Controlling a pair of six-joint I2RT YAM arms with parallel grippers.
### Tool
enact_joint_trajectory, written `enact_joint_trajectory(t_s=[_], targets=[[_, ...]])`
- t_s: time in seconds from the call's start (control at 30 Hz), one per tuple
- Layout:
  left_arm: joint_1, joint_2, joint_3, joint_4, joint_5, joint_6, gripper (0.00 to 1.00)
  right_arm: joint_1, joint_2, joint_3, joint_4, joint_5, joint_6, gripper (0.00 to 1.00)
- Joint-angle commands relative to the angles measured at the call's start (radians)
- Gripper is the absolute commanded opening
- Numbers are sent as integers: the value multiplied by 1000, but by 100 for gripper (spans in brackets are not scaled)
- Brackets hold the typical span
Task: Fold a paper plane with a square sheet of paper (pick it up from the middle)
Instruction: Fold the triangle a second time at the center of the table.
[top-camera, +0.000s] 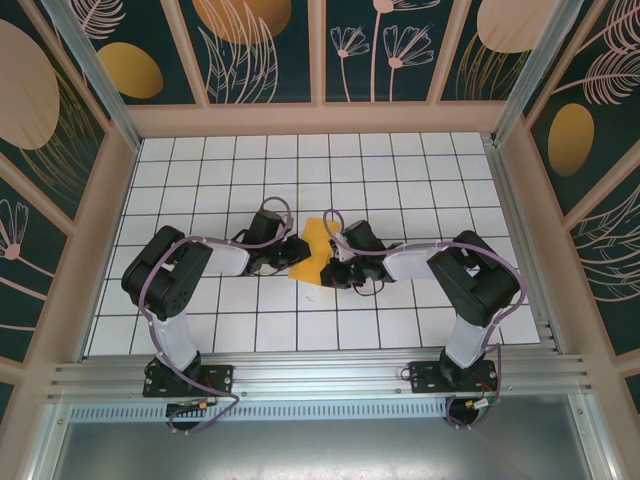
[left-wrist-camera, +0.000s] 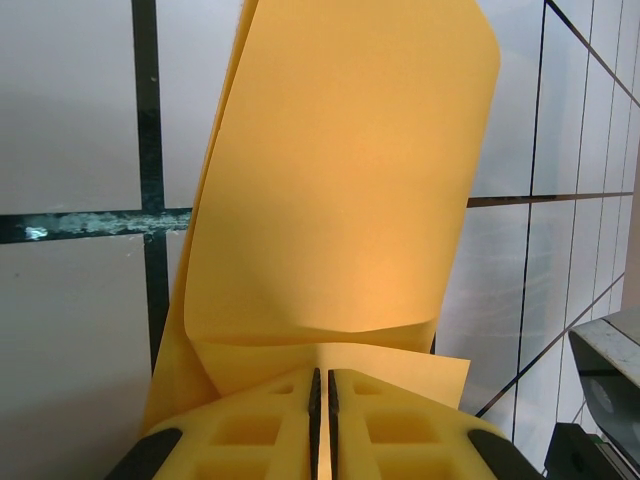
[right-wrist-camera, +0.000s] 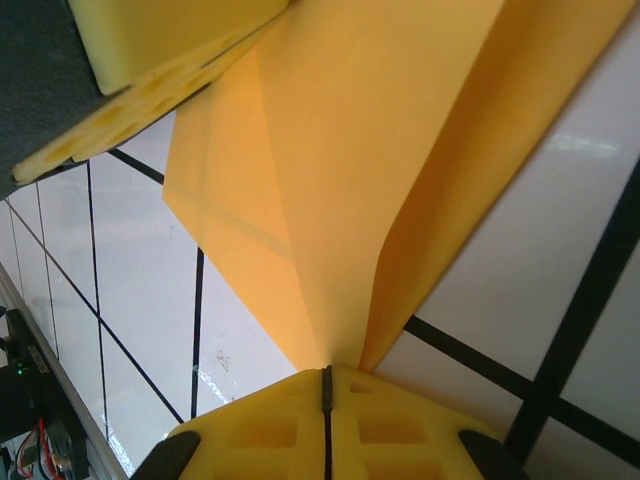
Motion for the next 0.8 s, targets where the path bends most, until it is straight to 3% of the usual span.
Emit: enact_joint_trajectory(t_s=[0.0, 0.1, 0.3, 0.57, 0.77], targets=[[5, 56, -26, -132, -74, 36, 14, -1, 7, -8, -90, 22, 4, 10], [5, 52, -28, -132, -74, 35, 14, -3, -18, 0, -148, 76, -10, 9], [5, 52, -24, -133, -71, 37, 14, 13, -73, 47, -232, 65, -52, 10], [6, 43, -25, -133, -65, 42, 14, 7, -193, 84, -173, 163, 55, 10], [5, 37, -26, -126, -57, 38, 15, 35, -110, 170, -105, 80, 110, 11]])
